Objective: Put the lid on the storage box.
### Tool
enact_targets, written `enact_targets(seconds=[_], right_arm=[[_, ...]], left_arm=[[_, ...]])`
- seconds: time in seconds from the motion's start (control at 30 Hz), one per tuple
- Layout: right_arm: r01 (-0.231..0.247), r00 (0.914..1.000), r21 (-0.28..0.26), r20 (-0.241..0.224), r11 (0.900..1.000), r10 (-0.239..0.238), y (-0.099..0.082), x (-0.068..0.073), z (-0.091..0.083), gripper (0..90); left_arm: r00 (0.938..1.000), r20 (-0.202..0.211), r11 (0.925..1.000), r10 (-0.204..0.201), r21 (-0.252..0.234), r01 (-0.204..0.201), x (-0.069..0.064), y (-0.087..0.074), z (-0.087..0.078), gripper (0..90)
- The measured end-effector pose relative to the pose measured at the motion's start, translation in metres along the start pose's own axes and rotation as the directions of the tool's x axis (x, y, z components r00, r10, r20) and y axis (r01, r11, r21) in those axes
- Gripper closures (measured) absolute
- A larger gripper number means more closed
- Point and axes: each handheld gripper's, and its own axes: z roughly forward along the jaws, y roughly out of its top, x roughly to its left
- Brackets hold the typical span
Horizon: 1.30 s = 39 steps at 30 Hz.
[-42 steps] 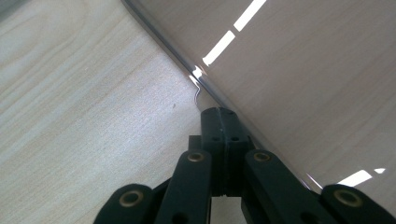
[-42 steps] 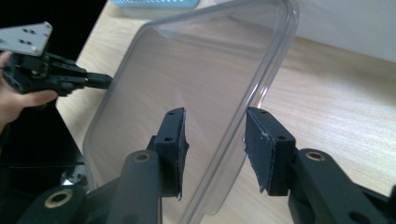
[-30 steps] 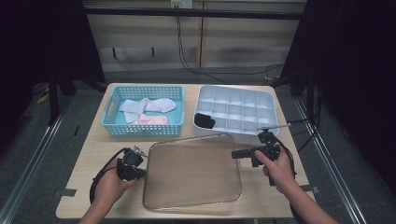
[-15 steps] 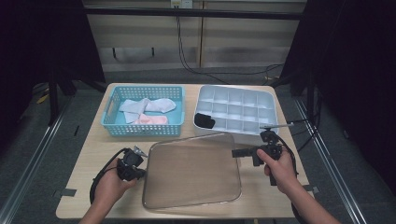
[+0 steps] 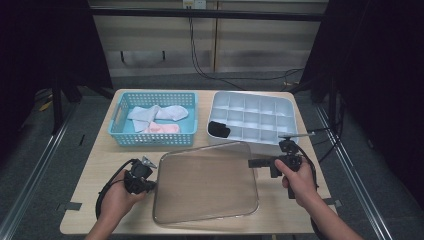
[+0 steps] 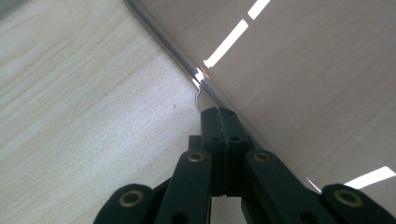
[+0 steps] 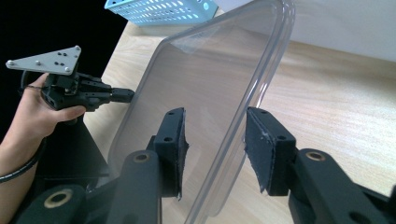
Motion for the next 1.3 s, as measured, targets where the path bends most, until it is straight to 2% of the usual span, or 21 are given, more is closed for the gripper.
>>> enact_targets(seconds=[0.17, 0.2, 0.27, 0.33, 0.5, 0.53, 0.67, 0.73, 0.83, 1.1, 1.3], right_arm=[[-0.015, 0.9998, -0.007, -0.013, 0.9999, 0.015, -0.001, -0.003, 0.001, 56.1], [-0.019, 0.9998, -0.009, -0.011, 0.9998, 0.019, -0.002, -0.004, 0.002, 56.1], [-0.021, 0.9996, 0.021, 0.017, 0.9996, 0.020, -0.002, -0.004, 0.004, 53.9], [-0.024, 0.9994, 0.026, 0.025, 0.9994, 0.023, -0.002, -0.006, 0.006, 54.0], [-0.035, 0.9990, -0.006, -0.027, 0.9994, 0.035, -0.001, -0.007, 0.000, 61.3], [-0.035, 0.9990, -0.003, -0.029, 0.9994, 0.034, 0.000, -0.006, -0.001, 61.2], [-0.027, 0.9994, 0.006, -0.021, 0.9996, 0.027, 0.002, -0.002, -0.002, 61.4], [-0.036, 0.9985, -0.004, -0.042, 0.9993, 0.036, 0.004, -0.002, -0.003, 63.7], [-0.035, 0.9983, -0.004, -0.047, 0.9994, 0.034, 0.007, 0.000, -0.005, 65.2], [-0.041, 0.9950, -0.013, -0.092, 0.9991, 0.040, 0.014, 0.006, -0.010, 67.8], [-0.033, 0.9959, -0.005, -0.085, 0.9994, 0.032, 0.019, 0.011, -0.010, 67.8]], left_arm=[[0.9999, -0.009, 0.9999, 0.013, 0.004, -0.013, 0.001, 0.003, 0.001, 90.0], [0.9994, -0.018, 0.9996, 0.028, 0.007, -0.028, 0.000, 0.003, 0.001, 90.0], [0.9994, -0.025, 0.9997, 0.023, 0.007, -0.022, -0.001, 0.004, 0.001, 90.0], [0.9994, -0.028, 0.9997, 0.022, 0.011, -0.022, -0.002, 0.004, 0.001, 90.0], [0.9992, -0.030, 0.9996, 0.025, 0.009, -0.025, -0.002, 0.004, 0.001, 90.0], [0.9988, -0.034, 0.9993, 0.036, 0.013, -0.035, -0.002, 0.004, 0.001, 90.0], [0.9991, -0.030, 0.9995, 0.030, 0.010, -0.030, -0.002, 0.004, 0.001, 90.0], [0.9992, -0.031, 0.9996, 0.026, 0.011, -0.026, -0.002, 0.004, 0.001, 90.0], [0.9995, -0.028, 0.9999, 0.016, 0.006, -0.016, -0.002, 0.003, 0.002, 90.0], [0.9994, -0.028, 0.9998, 0.022, 0.005, -0.022, -0.001, 0.003, 0.001, 90.0], [0.9996, -0.023, 0.9998, 0.019, 0.002, -0.019, 0.000, 0.003, 0.001, 90.0]])
